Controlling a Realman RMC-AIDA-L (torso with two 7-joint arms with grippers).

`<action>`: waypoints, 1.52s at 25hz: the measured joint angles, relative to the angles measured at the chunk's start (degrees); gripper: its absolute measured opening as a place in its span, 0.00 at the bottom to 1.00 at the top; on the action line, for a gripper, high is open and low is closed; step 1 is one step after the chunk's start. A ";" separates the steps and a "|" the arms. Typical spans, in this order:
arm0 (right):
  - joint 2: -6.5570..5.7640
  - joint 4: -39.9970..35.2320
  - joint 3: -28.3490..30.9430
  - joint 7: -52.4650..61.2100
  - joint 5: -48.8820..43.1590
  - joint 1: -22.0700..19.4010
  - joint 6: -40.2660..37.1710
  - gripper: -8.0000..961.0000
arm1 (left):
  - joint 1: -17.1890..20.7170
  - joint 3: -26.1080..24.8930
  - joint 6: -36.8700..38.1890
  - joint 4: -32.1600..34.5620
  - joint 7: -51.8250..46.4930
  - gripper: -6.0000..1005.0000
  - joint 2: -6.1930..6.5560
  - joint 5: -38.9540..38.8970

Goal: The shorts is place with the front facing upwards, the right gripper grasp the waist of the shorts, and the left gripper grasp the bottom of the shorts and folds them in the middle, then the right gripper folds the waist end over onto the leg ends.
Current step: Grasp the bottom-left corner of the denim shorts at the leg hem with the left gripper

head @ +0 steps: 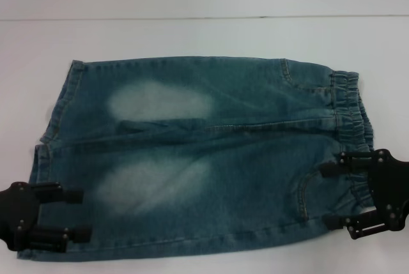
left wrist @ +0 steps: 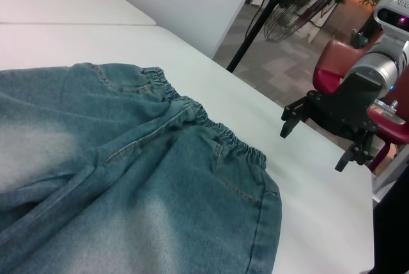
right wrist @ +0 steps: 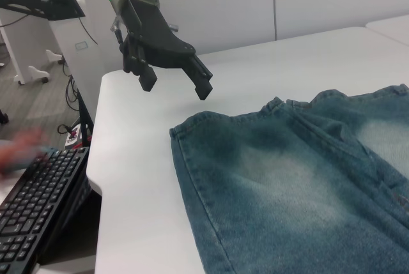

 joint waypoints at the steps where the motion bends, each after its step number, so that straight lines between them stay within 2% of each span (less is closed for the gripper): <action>1: 0.00 0.00 0.00 0.00 0.00 0.02 0.00 0.95 | 0.00 0.00 -0.02 0.00 -0.01 0.93 0.00 0.01; 13: -0.09 -0.05 0.03 0.00 -0.03 0.12 0.00 0.95 | 0.06 -0.06 -0.65 0.52 -1.28 0.90 -0.07 0.06; 17: -0.22 -0.07 0.30 0.00 -0.11 0.17 0.12 0.95 | 0.36 -0.06 -1.35 4.07 -6.67 0.89 -0.14 1.26; 21: -0.53 -0.12 0.37 0.00 -0.20 0.09 1.00 0.94 | 0.85 0.50 0.41 10.44 -14.38 0.88 -0.58 3.11; 25: -0.43 -0.38 0.34 0.00 -0.23 0.02 1.86 0.94 | 0.86 1.98 0.08 17.46 -23.69 0.87 -1.13 8.74; 32: -0.09 -0.72 0.11 -0.12 -0.24 0.03 2.87 0.94 | 0.47 2.97 -2.37 21.38 -26.97 0.85 -1.87 11.40; 38: -0.09 -0.75 0.02 -0.15 -0.24 0.08 2.93 0.94 | 0.47 4.99 -5.74 20.84 -27.56 0.84 -2.31 14.55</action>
